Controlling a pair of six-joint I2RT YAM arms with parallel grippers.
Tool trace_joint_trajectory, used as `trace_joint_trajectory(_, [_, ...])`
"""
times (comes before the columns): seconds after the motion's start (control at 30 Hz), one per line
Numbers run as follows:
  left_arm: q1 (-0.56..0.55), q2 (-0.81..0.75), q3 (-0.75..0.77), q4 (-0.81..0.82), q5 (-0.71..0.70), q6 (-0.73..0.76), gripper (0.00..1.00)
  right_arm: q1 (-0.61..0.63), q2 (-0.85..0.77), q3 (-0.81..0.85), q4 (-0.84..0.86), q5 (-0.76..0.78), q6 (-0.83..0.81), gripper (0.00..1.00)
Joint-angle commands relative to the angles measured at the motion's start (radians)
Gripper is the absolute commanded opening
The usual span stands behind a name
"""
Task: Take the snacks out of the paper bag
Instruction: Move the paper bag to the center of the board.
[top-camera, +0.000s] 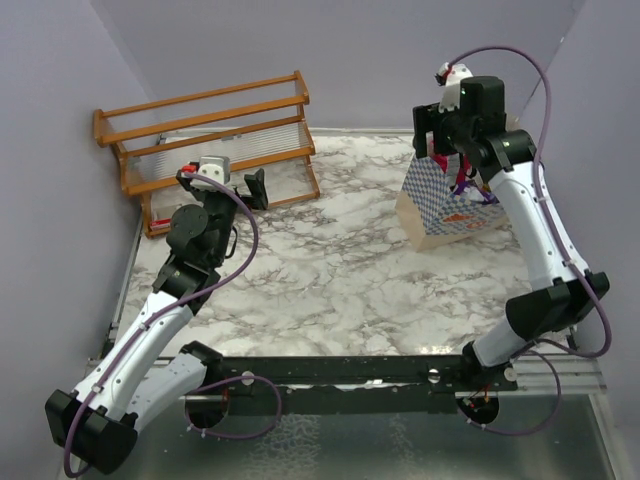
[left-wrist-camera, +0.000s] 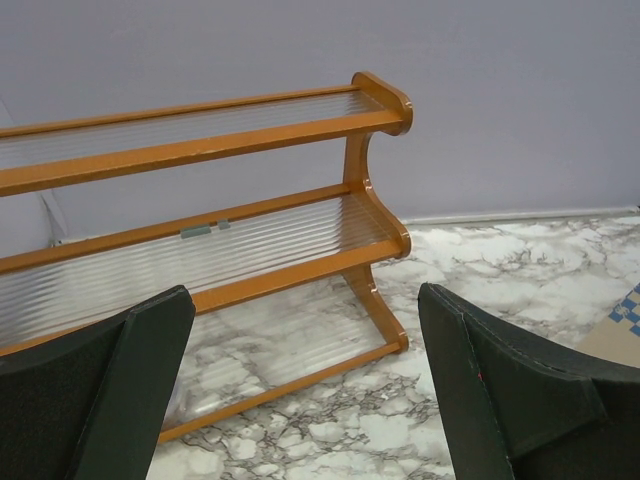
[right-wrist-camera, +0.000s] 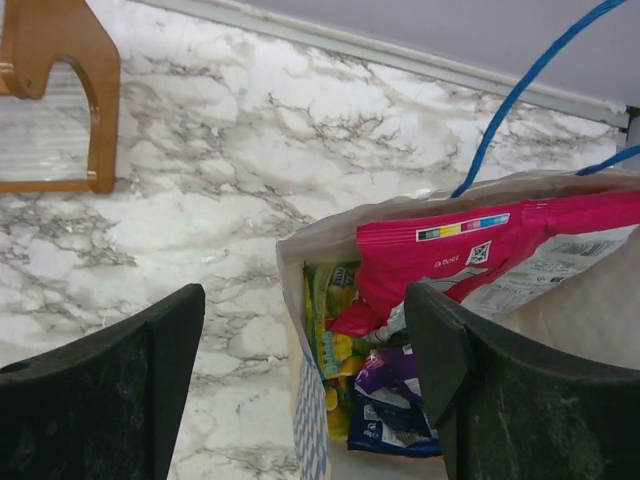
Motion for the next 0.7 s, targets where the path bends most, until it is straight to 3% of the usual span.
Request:
trace_joint_trajectory(0.0, [-0.006, -0.005, -0.001, 0.030, 0.028, -0.003, 0.99, -0.007, 0.085, 0.085, -0.142, -0.022, -0.061, 0.76])
trace_joint_trajectory(0.23, [-0.006, -0.001, 0.001, 0.031, 0.037, -0.007, 0.99, -0.007, 0.128, 0.093, -0.158, -0.063, -0.125, 0.66])
trace_joint_trajectory(0.4, [-0.006, 0.001, 0.001, 0.030, 0.036, -0.006, 0.99, -0.007, 0.166, 0.107, -0.152, -0.054, -0.139, 0.49])
trace_joint_trajectory(0.67, [-0.006, 0.002, 0.001, 0.030, 0.039, -0.006, 0.99, -0.004, 0.232, 0.192, -0.147, -0.161, -0.159, 0.43])
